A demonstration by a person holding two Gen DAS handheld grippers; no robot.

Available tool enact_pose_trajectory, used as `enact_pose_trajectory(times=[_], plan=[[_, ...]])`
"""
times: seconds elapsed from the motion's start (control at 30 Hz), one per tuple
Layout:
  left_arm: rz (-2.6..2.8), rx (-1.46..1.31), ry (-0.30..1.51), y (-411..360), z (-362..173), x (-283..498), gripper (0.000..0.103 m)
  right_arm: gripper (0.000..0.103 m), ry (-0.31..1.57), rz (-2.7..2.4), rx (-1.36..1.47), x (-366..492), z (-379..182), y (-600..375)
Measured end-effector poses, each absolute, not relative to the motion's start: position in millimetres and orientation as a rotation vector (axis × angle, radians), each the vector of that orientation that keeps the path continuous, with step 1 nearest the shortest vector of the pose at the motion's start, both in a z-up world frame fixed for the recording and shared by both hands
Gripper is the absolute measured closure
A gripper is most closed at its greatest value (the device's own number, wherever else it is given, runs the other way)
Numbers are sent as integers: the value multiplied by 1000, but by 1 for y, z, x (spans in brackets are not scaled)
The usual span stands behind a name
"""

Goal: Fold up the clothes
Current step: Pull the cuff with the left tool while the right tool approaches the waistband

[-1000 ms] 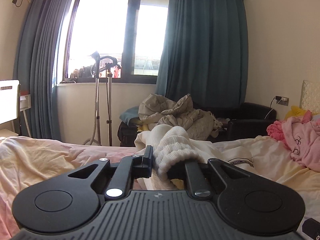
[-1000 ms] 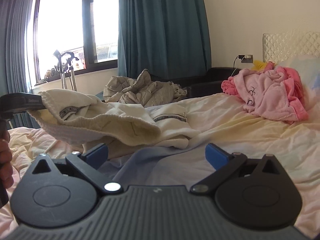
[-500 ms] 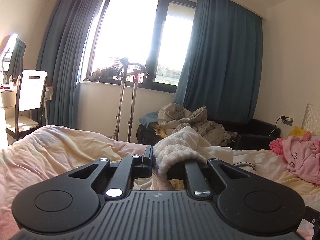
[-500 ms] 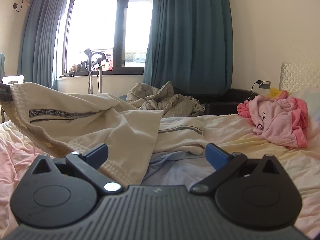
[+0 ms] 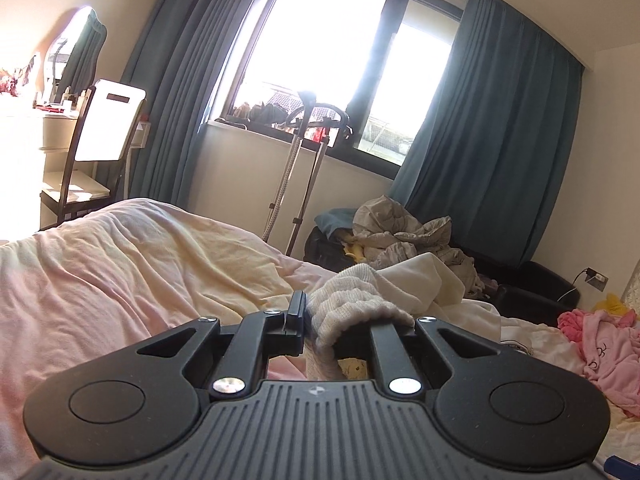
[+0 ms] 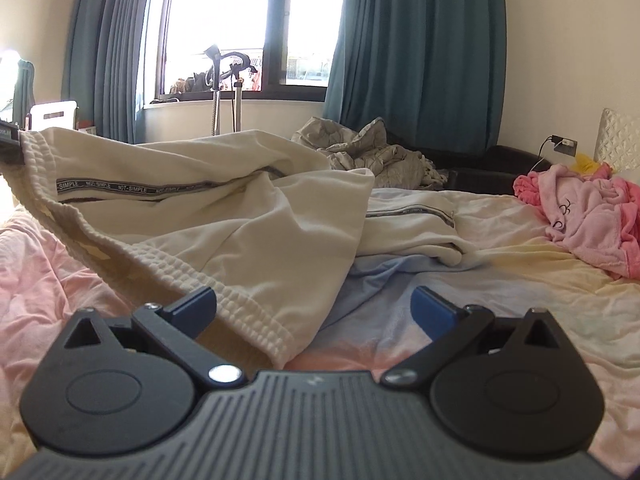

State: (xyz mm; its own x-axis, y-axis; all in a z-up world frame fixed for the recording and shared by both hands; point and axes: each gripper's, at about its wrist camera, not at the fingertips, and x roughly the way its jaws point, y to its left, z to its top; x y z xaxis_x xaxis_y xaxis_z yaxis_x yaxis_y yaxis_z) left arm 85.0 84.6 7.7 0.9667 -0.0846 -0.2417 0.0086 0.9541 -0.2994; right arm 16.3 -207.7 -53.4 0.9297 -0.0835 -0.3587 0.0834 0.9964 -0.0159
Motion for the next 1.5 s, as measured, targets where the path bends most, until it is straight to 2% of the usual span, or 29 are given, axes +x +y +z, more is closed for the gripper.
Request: enact_pose_trajectory(times=[0.57,0.7,0.77,0.83,0.9,1.17,1.3,1.33,1.4,1.47,1.5], plan=[[65,-220,335,77,-25,109,89,2,410,-70,117,62,-93,-229],[93,-216,356,77,-32,109,89,19,434,-71,120,68,-100,-232],[99,-213,364,76,-33,108,88,23,437,-64,115,69,-101,-232],[104,-204,370,75,-34,107,87,33,435,-56,107,69,-99,-231],[111,-199,383,75,-35,107,87,38,439,-48,100,69,-98,-230],[133,-183,413,71,-39,106,84,39,504,24,65,51,-88,-209],[137,-174,416,69,-40,107,84,41,586,-11,-4,57,-101,-200],[137,-173,417,69,-40,107,84,51,604,-32,-9,61,-104,-201],[137,-173,419,68,-40,107,84,54,620,-47,27,69,-111,-209],[137,-174,421,68,-40,108,82,62,595,-44,50,71,-111,-212],[134,-174,424,68,-40,109,80,72,571,-46,41,71,-108,-210]])
